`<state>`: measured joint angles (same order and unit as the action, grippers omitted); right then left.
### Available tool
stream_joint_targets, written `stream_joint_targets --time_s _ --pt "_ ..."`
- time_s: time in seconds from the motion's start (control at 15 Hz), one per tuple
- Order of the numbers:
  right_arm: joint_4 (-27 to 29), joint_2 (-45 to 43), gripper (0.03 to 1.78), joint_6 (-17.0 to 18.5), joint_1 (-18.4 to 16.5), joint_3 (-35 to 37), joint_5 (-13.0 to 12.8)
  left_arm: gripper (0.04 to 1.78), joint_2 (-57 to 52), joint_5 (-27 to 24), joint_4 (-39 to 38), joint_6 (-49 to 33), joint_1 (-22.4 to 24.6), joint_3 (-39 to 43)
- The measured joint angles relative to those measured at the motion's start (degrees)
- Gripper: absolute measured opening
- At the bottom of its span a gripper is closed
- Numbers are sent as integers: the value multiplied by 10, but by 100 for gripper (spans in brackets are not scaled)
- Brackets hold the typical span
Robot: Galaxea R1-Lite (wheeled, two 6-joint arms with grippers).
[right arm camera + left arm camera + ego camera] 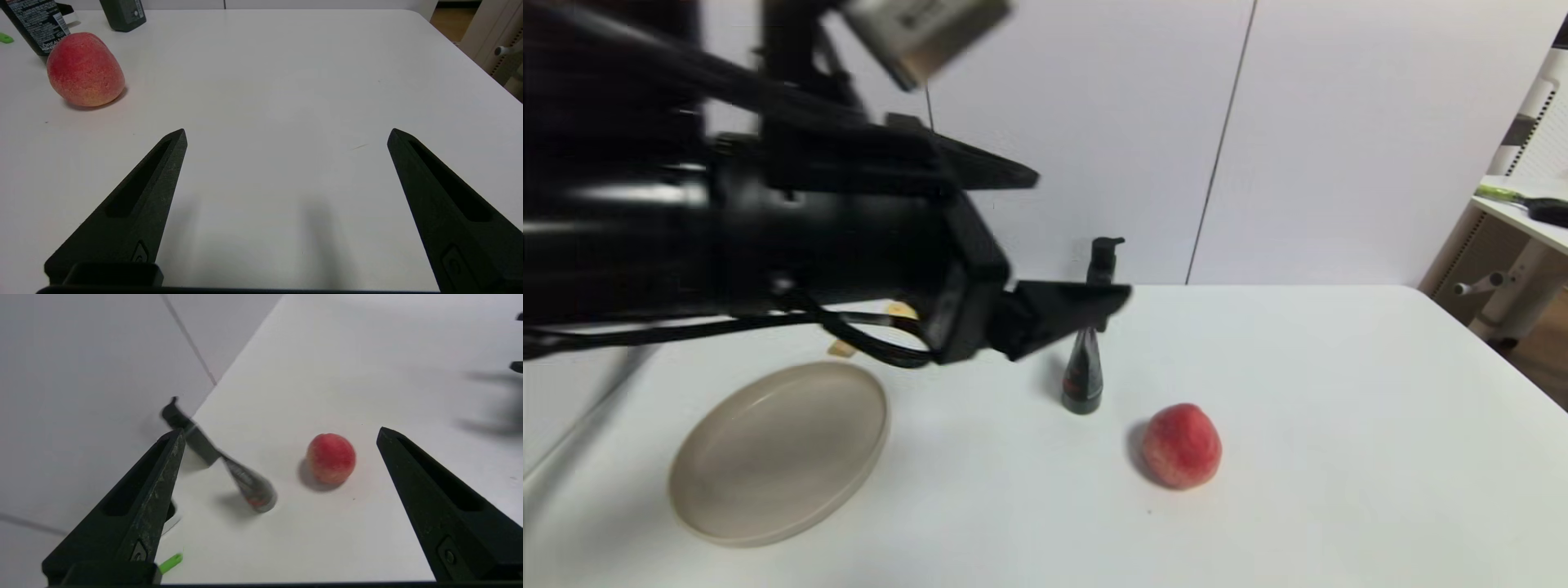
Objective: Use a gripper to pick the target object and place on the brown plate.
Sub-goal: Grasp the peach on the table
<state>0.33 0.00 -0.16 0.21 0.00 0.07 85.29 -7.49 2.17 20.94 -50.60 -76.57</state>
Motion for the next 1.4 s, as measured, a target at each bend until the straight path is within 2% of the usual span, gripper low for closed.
stream_joint_targets --time_s 0.2,0.4,0.67,0.93,1.2,1.4 --pt "0 0 169 0 0 0 0 169 106 1 -2 -2 -58 -35" --pt "0 0 169 0 0 0 0 169 196 2 -5 -5 -85 -59" --pt "0 0 169 0 0 0 0 169 279 11 -9 -38 -92 -88" --pt "0 0 169 0 0 0 0 169 317 81 -9 -108 -92 -103" --pt "0 0 169 0 0 0 0 169 330 114 -18 -140 -84 -106" --pt "0 0 169 0 0 0 0 169 342 146 -59 -196 -83 -103"
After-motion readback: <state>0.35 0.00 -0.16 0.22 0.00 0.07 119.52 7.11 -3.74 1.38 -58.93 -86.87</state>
